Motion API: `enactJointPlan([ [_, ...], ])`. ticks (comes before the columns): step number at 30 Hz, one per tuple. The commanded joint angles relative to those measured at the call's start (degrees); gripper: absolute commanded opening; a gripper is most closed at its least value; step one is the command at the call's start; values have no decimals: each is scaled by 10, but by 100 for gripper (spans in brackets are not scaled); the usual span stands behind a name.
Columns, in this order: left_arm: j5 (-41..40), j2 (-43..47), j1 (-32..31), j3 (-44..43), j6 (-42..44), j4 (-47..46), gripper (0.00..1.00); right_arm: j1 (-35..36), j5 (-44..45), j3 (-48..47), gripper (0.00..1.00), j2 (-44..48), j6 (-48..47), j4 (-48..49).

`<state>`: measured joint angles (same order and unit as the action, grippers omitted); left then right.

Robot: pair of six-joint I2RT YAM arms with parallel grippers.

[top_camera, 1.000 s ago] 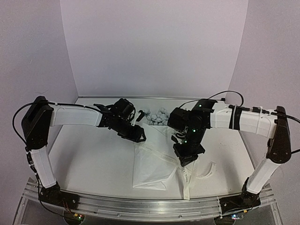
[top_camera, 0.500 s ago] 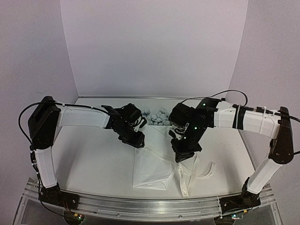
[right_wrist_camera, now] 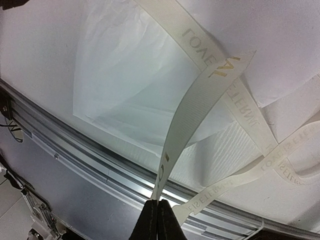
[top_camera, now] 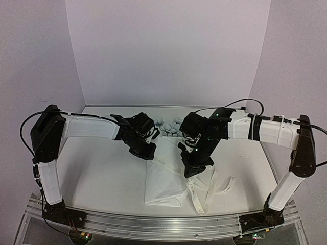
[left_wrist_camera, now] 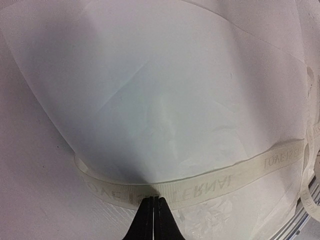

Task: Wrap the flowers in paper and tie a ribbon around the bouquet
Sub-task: Cross the ribbon over the folded bouquet.

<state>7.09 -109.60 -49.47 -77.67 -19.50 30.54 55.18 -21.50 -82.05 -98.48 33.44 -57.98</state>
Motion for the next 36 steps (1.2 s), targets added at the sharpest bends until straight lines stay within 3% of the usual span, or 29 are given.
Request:
enactJointPlan([
  [1,-1,16,2,-24,-1,-8,0,2,-24,-20,0,-8,-7,32],
  [12,8,54,10,-10,-9,-21,0,7,-77,-28,0,-36,-5,100],
  [14,12,57,13,-4,-10,-19,9,8,-76,-29,0,-39,-5,102],
  [16,6,60,19,13,-22,-24,28,8,-70,-23,0,-36,-5,101],
  [19,17,76,46,56,-75,-53,43,8,-61,-11,0,-24,-4,101],
  [23,109,130,92,148,-201,-163,52,8,-55,6,0,-11,-3,101],
  [27,180,168,97,241,-362,-329,59,8,-48,20,0,-1,-3,101],
  [34,192,175,92,381,-611,-623,69,7,-40,44,0,36,-14,103],
  [36,187,163,88,393,-646,-654,70,7,-46,51,0,45,-21,102],
])
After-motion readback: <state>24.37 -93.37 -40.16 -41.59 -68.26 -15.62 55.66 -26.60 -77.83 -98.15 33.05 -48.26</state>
